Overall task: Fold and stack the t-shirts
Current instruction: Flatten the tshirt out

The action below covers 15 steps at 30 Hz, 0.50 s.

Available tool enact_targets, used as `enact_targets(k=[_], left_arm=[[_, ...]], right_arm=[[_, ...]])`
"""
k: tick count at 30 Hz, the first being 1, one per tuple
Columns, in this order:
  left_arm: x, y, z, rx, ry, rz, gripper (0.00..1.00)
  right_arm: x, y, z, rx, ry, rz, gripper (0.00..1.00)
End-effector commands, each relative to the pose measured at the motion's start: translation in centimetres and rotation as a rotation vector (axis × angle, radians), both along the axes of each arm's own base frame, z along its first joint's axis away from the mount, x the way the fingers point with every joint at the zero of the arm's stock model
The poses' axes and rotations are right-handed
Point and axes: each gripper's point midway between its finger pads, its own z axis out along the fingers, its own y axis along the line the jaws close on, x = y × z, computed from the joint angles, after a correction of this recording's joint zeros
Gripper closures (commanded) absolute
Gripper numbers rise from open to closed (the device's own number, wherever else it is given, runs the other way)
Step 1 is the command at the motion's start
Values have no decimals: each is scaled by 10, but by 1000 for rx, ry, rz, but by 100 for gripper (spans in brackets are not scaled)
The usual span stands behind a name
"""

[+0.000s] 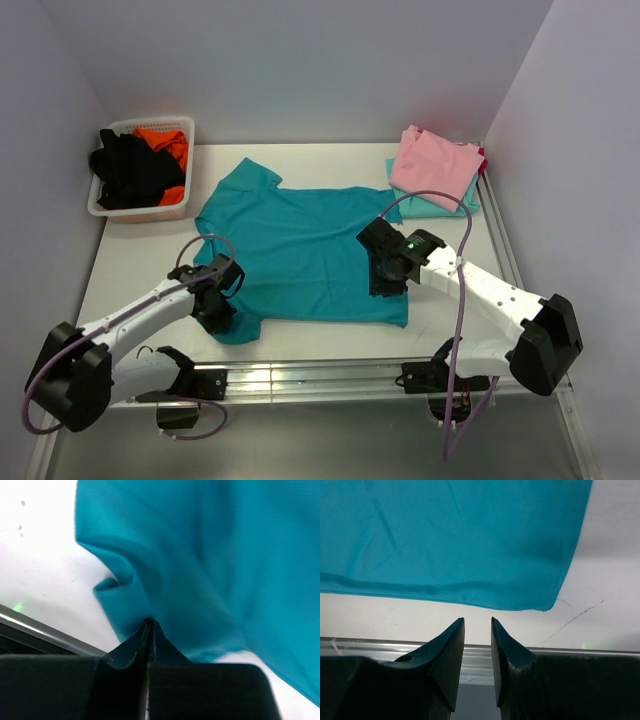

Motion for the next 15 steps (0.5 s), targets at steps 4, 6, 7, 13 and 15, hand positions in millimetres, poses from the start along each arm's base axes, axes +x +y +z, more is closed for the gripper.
enact_targets(k=[4,6,7,13,15], left_arm=[[-24,4,-32,58,117,38,100],[-34,0,-38,42,145,34,100],[-37,-2,-39,33,151,48,100],[-70,-14,-31,-15,261,61,100],[-77,-17,-22,-24,283,55,100]], right_arm=[[10,4,2,25,-37,-14,65],[10,3,1,21,-34,-13,65],[9,3,0,20,-32,-13,65],[5,-3,-5,18,-24,-18,65],[3,-6,-8,8,-21,-15,65]])
